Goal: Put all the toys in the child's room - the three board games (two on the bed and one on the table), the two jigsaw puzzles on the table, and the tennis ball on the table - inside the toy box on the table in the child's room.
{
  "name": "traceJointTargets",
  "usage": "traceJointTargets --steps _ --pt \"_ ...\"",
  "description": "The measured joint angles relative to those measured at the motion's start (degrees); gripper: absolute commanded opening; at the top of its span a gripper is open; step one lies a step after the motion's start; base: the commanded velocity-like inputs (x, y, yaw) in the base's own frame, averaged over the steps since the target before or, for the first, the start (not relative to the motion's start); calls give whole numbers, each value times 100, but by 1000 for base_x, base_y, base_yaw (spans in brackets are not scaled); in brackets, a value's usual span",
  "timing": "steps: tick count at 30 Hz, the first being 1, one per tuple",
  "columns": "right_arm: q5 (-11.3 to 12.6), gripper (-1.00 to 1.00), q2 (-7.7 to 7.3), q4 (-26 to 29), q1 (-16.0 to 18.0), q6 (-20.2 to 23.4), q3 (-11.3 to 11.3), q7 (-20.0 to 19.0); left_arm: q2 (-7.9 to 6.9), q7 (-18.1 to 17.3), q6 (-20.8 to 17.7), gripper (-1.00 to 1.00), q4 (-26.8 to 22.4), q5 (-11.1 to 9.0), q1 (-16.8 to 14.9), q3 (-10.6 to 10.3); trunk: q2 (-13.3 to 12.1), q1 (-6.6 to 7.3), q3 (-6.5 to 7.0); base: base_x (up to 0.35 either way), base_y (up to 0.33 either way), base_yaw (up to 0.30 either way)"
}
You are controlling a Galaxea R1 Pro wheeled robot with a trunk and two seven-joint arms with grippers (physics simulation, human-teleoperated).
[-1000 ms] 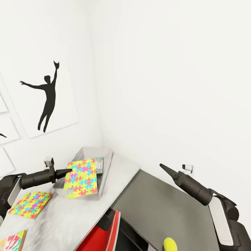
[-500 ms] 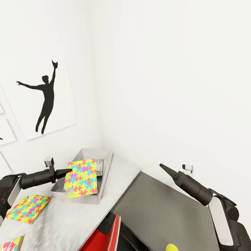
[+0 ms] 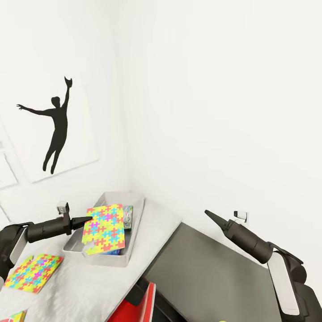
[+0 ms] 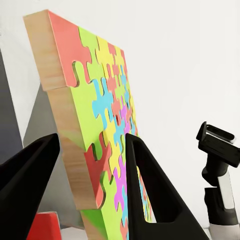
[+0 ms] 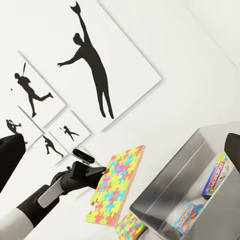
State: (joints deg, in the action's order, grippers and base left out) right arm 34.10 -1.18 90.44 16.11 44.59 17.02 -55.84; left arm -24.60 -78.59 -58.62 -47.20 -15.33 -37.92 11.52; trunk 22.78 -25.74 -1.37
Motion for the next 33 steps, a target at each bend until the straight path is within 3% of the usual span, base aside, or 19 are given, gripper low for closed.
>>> traceJointTargets --steps 11,14,20,24,28,33 --pt "0 100 -5 0 0 16 6 -3 13 157 9 -100 38 52 -15 -8 0 -1 -21 11 0 0" --pt "0 100 -5 0 0 17 4 0 10 599 11 -100 50 106 -89 -4 -1 -1 -45 0 0 0" --pt "-4 100 -5 0 0 17 8 1 45 1969 -15 -100 292 77 -706 -7 -1 -1 -100 0 0 0" --pt "-8 100 -5 0 0 18 9 1 63 2634 -7 -100 454 61 -1052 -16 0 -1 -137 0 0 0" --pt "-9 100 -5 0 0 11 9 1 97 2852 2 -100 508 62 -1176 -21 0 -1 -175 0 0 0" --pt "-9 100 -5 0 0 9 9 0 284 2969 63 -100 524 85 -1271 -46 0 -1 -222 0 0 0"
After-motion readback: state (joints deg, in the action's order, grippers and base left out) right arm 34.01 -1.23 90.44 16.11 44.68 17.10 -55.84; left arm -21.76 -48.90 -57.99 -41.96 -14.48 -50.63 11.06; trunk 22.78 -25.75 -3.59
